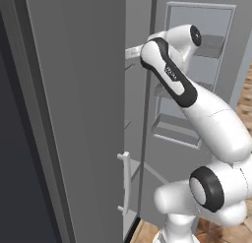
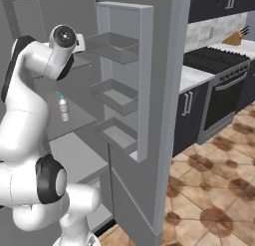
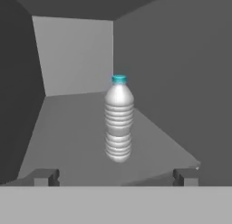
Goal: Take the bottled waters from the counter and place them in the freezer to freeze. Close the freezer door after placing the bottles.
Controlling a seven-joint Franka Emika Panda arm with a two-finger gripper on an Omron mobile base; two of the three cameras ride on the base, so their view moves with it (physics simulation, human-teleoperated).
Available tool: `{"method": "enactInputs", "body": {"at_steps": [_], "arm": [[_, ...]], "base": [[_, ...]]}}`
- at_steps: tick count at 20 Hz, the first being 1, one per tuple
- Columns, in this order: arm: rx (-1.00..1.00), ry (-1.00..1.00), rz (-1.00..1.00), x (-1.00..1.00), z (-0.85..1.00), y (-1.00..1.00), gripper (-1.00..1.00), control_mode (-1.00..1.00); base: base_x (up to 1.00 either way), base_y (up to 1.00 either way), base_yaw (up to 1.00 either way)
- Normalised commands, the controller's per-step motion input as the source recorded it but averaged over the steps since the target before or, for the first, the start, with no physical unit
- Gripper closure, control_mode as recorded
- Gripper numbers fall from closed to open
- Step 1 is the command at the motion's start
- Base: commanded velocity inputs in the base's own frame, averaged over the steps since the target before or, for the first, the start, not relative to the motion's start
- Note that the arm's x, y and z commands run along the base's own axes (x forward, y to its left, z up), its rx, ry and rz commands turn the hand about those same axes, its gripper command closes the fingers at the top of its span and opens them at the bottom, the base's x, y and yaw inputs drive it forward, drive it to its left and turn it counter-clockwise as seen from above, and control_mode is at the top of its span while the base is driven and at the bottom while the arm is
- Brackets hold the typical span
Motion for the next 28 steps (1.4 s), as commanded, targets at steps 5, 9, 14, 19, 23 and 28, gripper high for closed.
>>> {"method": "enactInputs", "body": {"at_steps": [5,9,14,19,23,28], "arm": [[0.00,0.00,-0.07,-0.95,0.00,-0.54,-1.00,-1.00],[0.00,-0.03,-0.06,-1.00,0.00,-0.42,-1.00,-1.00],[-0.02,0.00,-0.13,-0.85,0.00,-0.42,-1.00,-1.00],[-0.15,0.11,-0.23,-0.76,0.00,-0.28,-1.00,-1.00],[-0.19,0.21,-0.26,-0.73,-0.10,-0.38,-1.00,-1.00],[-0.10,0.22,-0.26,-0.87,-0.16,-0.37,-1.00,-1.00]], "base": [[0.00,0.00,0.00],[0.00,0.00,0.00],[0.00,0.00,0.00],[0.00,0.00,0.00],[0.00,0.00,0.00],[0.00,0.00,0.00]]}}
